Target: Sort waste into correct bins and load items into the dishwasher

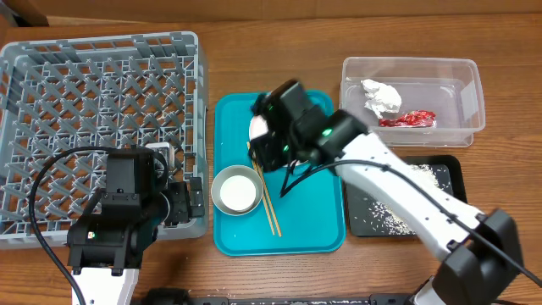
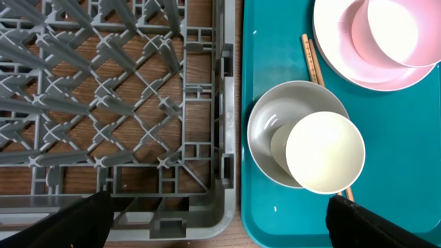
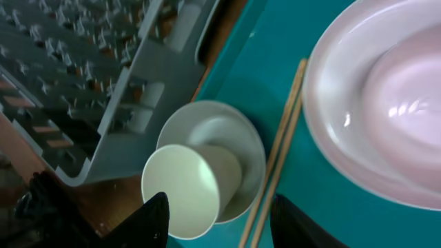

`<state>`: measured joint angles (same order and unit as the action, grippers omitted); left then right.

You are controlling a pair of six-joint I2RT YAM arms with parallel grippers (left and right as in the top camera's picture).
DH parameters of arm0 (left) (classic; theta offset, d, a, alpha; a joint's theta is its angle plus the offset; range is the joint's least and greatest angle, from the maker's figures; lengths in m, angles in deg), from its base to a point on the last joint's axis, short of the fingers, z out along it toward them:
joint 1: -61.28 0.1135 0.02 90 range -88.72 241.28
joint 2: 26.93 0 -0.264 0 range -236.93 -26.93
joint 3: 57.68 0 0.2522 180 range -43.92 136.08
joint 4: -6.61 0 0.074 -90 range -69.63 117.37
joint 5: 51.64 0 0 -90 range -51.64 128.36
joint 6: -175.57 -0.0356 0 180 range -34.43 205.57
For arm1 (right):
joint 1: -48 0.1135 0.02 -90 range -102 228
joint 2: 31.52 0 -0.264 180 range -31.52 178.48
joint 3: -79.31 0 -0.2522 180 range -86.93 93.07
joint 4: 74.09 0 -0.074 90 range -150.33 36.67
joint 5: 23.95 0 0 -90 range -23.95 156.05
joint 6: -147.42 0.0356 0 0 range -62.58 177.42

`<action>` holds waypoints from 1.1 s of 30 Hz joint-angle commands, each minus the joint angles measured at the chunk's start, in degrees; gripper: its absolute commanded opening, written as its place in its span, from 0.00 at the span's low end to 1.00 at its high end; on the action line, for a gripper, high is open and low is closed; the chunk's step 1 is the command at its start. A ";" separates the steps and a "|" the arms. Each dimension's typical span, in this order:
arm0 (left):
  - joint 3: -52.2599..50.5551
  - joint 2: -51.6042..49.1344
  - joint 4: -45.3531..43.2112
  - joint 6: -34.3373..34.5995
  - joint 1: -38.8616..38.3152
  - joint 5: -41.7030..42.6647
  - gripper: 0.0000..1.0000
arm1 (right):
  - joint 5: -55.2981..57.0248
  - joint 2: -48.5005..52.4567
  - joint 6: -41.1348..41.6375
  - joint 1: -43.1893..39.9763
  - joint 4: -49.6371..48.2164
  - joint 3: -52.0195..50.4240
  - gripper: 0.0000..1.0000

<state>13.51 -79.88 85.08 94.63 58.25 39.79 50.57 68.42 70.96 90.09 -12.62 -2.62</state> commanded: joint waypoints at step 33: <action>1.22 -3.67 -14.25 -10.05 -0.39 41.48 1.00 | -11.47 -5.33 9.25 -15.02 10.43 8.37 0.04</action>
<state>13.51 -81.54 74.33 91.79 58.25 59.09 49.91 64.51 79.90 79.01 -3.22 4.62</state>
